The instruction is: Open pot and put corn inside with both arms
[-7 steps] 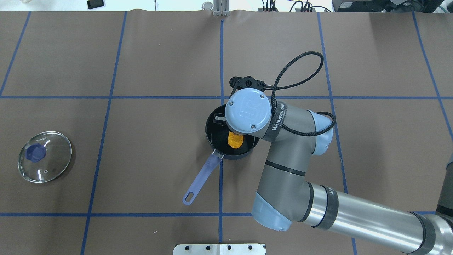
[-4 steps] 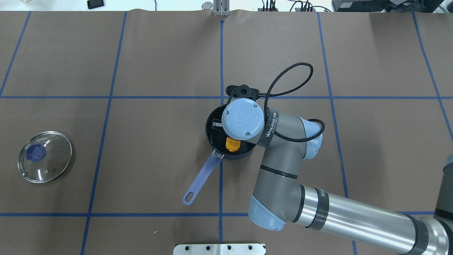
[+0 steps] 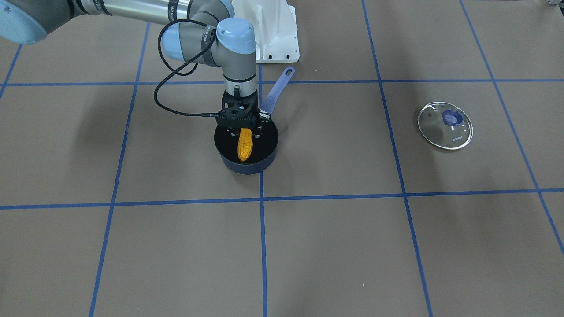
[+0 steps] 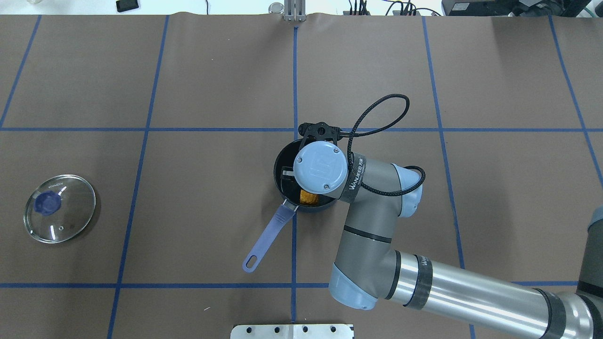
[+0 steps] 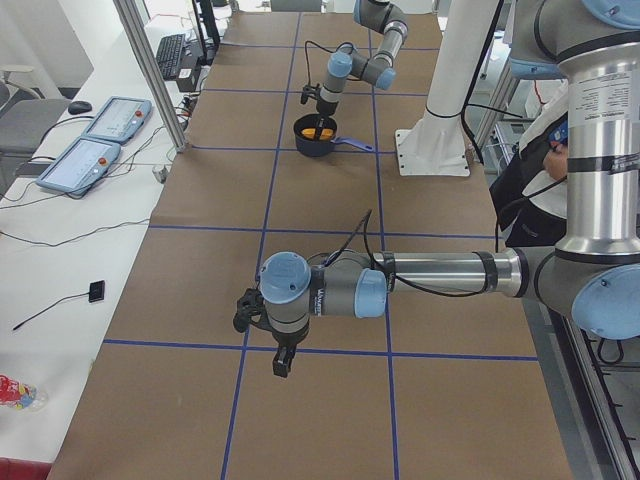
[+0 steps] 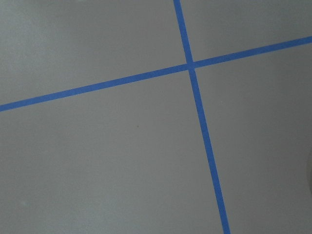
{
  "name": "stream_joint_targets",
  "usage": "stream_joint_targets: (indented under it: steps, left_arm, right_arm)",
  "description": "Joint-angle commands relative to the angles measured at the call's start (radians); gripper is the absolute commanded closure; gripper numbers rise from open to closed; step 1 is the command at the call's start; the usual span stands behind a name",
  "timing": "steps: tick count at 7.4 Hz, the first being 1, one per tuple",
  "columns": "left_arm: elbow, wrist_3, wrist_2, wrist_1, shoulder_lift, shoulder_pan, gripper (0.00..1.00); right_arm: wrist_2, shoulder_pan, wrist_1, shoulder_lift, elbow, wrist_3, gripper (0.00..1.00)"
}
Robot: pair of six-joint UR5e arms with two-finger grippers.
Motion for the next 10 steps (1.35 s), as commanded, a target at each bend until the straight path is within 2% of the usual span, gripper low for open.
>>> stream_joint_targets:
  steps: [1, 3, 4, 5, 6, 7, 8, 10]
  left_arm:
    - [-0.001, 0.000, -0.001, 0.000, 0.001, 0.000, 0.01]
    - [-0.001, 0.000, -0.001, 0.000, 0.001, 0.000, 0.01]
    - [-0.001, 0.000, 0.000, 0.000, 0.001, 0.000, 0.01]
    - [-0.001, 0.000, 0.000, 0.000, 0.001, 0.000, 0.01]
    - [-0.001, 0.000, -0.001, 0.000, 0.001, 0.000, 0.01]
    - [-0.001, 0.000, -0.001, 0.000, 0.001, 0.000, 0.01]
    - [-0.001, 0.000, -0.001, 0.000, 0.001, 0.002, 0.01]
    - [-0.001, 0.002, 0.000, 0.003, 0.001, 0.000, 0.01]
  right_arm:
    - [-0.027, -0.001, 0.000, 0.005, 0.000, 0.006, 0.01]
    - [-0.017, 0.025, 0.020, 0.009, 0.017, -0.003, 0.00]
    - [0.015, 0.063, 0.008, 0.019, 0.026, -0.005, 0.00]
    - [0.079, 0.111, 0.002, 0.017, 0.040, -0.028, 0.00]
    - [0.136, 0.164, -0.083, 0.017, 0.090, -0.092, 0.00]
    - [0.206, 0.241, -0.164, 0.013, 0.124, -0.199, 0.00]
    - [0.297, 0.336, -0.174, -0.019, 0.126, -0.314, 0.00]
    - [0.444, 0.532, -0.167, -0.155, 0.126, -0.692, 0.00]
